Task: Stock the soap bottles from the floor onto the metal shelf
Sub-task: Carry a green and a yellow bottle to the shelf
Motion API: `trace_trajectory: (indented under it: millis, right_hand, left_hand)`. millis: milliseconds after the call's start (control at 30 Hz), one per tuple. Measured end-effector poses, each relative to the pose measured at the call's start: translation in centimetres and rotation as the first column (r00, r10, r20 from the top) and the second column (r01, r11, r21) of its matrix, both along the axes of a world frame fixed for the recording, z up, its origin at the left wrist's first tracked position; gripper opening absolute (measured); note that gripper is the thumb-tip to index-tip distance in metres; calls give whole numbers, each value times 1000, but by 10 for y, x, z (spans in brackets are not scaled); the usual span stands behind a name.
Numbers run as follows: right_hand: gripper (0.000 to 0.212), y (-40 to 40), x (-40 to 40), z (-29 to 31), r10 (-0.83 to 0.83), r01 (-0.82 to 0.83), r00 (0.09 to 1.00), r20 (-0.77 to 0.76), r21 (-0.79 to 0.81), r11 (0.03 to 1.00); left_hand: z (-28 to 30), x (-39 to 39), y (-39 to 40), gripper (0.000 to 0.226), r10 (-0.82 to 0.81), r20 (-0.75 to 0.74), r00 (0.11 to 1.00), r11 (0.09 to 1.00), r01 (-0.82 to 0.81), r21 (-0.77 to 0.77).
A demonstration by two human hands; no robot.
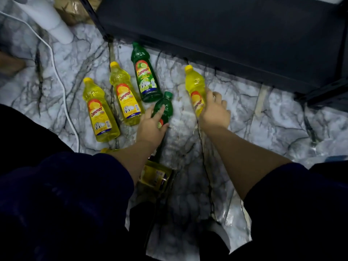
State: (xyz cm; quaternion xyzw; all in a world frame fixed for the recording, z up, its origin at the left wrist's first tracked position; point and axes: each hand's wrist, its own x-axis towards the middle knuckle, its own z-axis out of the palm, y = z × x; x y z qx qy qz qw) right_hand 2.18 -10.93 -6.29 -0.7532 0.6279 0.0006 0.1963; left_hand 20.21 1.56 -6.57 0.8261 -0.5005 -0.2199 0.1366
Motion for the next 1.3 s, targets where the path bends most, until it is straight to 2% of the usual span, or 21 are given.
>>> trace_trajectory:
  millis: [67,200,333,433,500,567,633,733,867,933,1100,1300]
  right_hand:
    - [53,-8,2,-1,-3,3,1000,17,20,1000]
    - [74,-28,-8,-3,-13,17,998,-58,73,997]
    - [73,-30,-28,1,47,-44,998,-36,83,996]
    - [75,-9,-41,5,12,-4,997,-80,91,996]
    - [85,1,-50,8,-14,35,988,-152,135,990]
    - [106,3,-57,9,-28,77,973,-231,209,975]
    - [117,4,-56,9,-49,105,975,-215,257,961]
    - [101,5,-45,4,-44,65,994,-98,221,973]
    - [87,2,-40,-5,-22,36,997,-80,175,984]
    - [86,3,-45,-8,-27,38,997,-65,173,984]
    - [87,8,-59,-11,-45,46,999,-15,147,988]
    - [94,4,-69,10,-106,98,983,152,60,993]
  left_hand:
    - [-2,-1,-8,83,13,-51,999,1000,-14,-16]
    - [-5,-1,-18,84,63,-116,991,998,-62,6]
    - [-5,-3,-23,78,117,-32,993,993,-116,17]
    - [-4,-9,-25,74,105,9,994,994,-105,5]
    - [-3,-14,-26,74,67,-49,997,998,-68,-18]
    - [-1,-21,-30,75,35,-100,994,999,-38,-29]
    - [0,-29,-32,78,2,-97,995,1000,-2,10]
    - [-4,-36,-33,83,-68,-54,996,993,73,93]
    - [-9,-40,-32,93,-121,-11,993,983,122,135]
    - [-10,-42,-34,99,-124,29,992,977,117,180]
    - [-9,-48,-44,93,-83,60,995,979,70,193]
    - [6,-57,-57,89,-110,19,994,990,108,96]
